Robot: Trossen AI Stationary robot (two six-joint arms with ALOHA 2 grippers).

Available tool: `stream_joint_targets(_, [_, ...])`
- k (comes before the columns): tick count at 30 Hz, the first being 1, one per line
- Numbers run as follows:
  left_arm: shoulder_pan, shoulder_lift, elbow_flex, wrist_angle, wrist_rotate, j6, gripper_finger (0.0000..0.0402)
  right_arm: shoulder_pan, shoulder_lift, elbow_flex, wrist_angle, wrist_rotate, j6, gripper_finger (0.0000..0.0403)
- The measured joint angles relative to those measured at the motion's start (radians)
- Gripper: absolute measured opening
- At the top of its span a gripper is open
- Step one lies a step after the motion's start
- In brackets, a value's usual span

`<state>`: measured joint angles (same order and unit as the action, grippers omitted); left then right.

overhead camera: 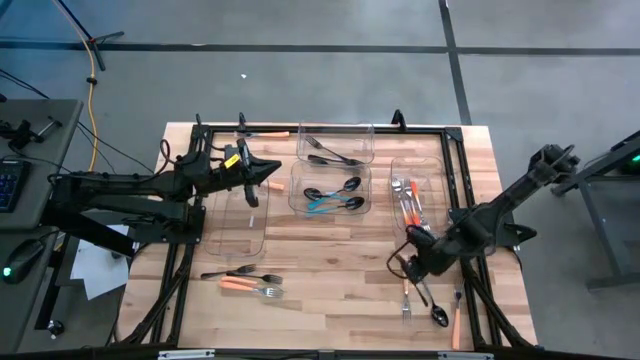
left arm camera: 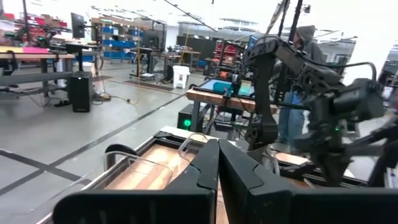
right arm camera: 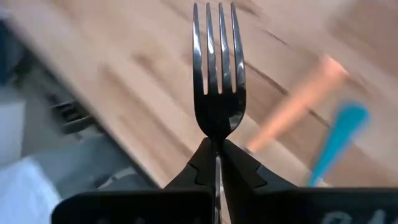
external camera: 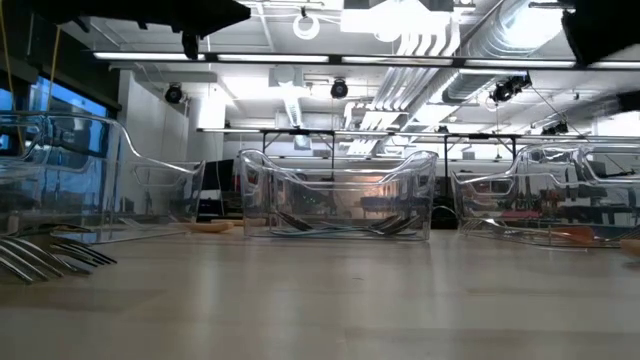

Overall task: Sort silverware by color (type)
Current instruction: Put the black fork into the top transparent bin

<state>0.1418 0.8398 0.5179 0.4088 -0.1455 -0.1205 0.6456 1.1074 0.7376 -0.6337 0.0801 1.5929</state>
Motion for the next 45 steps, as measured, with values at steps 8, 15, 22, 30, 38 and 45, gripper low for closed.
stream_joint_targets(8, [0.029, 0.0, 0.0, 0.002, 0.0, -0.057, 0.0, -0.191, -0.016, 0.0, 0.183, 0.013, -0.468, 0.0])
stream_joint_targets(15, [0.029, 0.0, 0.0, 0.023, 0.047, -0.161, 0.0, -0.423, 0.097, 0.0, 0.535, -0.015, -0.853, 0.0])
stream_joint_targets(22, [0.017, 0.0, 0.001, 0.061, 0.142, -0.237, 0.0, -0.608, 0.235, 0.05, 0.893, -0.147, -1.079, 0.0])
stream_joint_targets(30, [-0.018, 0.016, 0.077, -0.004, 0.164, -0.201, 0.0, -0.72, 0.332, 0.341, 0.747, -0.277, -1.367, 0.0])
stream_joint_targets(38, [-0.03, 0.05, 0.134, -0.076, 0.164, -0.139, 0.0, -0.813, 0.324, 0.48, 0.624, -0.314, -1.448, 0.0])
stream_joint_targets(45, [-0.032, 0.076, 0.134, -0.074, 0.163, -0.133, 0.0, -0.817, 0.324, 0.476, 0.605, -0.34, -1.444, 0.0])
